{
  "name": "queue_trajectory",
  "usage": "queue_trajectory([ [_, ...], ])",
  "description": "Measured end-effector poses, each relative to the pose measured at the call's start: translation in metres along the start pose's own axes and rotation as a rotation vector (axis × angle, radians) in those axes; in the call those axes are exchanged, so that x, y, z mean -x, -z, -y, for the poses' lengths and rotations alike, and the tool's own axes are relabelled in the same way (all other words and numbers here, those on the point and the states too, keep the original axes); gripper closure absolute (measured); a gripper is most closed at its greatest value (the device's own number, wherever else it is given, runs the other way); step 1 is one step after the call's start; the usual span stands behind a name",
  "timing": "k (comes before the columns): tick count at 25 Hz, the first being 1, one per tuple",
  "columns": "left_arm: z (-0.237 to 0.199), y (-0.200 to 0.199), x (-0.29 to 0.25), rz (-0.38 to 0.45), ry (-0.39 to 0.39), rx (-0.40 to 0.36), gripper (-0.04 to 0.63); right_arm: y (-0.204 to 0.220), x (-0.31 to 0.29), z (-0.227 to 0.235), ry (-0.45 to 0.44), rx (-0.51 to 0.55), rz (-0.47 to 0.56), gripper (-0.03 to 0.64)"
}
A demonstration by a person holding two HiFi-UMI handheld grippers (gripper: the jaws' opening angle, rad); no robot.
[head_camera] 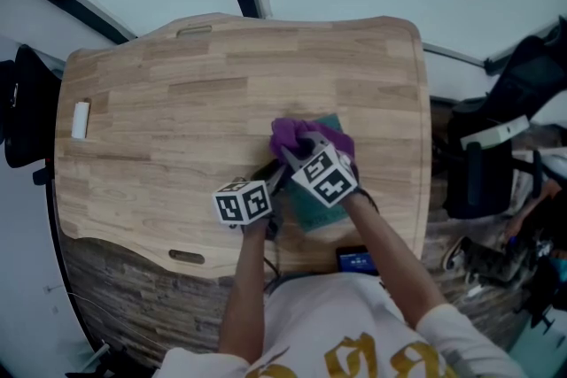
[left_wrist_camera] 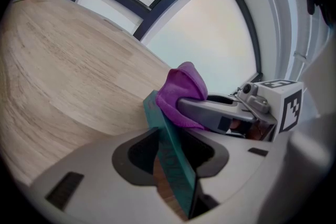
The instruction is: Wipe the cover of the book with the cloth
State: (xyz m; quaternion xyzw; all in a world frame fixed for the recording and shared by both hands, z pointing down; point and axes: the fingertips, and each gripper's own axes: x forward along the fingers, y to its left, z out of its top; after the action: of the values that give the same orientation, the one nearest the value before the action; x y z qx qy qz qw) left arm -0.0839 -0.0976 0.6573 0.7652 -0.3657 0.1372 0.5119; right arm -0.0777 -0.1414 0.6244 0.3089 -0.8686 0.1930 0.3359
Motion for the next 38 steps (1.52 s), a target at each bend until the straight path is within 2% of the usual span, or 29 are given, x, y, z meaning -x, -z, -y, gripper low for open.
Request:
queue_trajectory([
  [13, 0.0, -0.001, 0.0, -0.005, 0.009, 0.011, 0.465, 0.006, 0.005, -0.003, -0.005, -0.01, 0.005, 0.584],
  [38, 0.003, -0.006, -0.001, -0.006, 0.032, 0.007, 0.465, 0.029, 0.023, -0.011, 0.029, -0.114, 0.0, 0.584],
])
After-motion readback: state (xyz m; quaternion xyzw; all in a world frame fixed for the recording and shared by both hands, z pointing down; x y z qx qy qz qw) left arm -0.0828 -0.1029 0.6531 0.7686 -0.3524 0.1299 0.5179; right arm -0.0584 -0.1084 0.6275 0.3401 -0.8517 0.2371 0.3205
